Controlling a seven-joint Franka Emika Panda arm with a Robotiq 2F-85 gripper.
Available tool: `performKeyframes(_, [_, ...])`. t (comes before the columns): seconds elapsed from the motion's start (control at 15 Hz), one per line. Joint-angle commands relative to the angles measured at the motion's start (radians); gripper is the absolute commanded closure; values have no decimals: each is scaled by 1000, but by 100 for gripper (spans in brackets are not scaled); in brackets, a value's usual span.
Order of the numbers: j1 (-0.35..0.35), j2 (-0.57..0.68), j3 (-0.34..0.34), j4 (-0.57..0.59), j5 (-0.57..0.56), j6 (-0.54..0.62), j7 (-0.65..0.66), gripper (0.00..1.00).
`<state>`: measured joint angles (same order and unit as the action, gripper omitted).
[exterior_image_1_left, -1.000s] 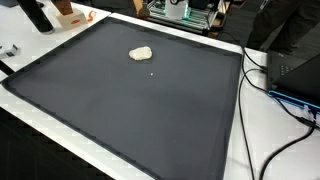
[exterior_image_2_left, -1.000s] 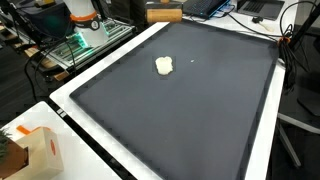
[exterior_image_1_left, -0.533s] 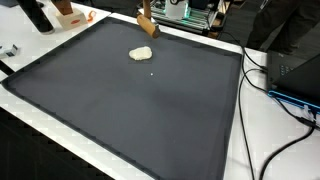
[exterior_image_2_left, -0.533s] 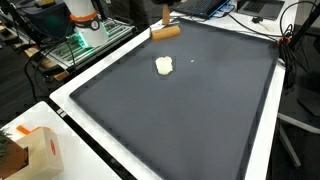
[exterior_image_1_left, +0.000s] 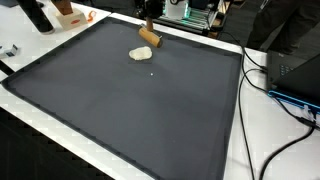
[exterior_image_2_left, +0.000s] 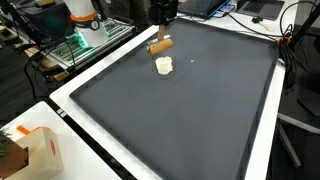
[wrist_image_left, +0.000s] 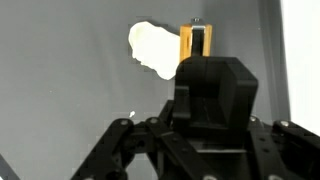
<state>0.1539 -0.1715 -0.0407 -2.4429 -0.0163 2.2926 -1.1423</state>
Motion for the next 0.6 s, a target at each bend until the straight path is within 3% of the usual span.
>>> performKeyframes(0.0, [-23,3,5,-50,25,90,-67,76])
performKeyframes(0.53, [-49,41,4,-109,32,245,-58,76])
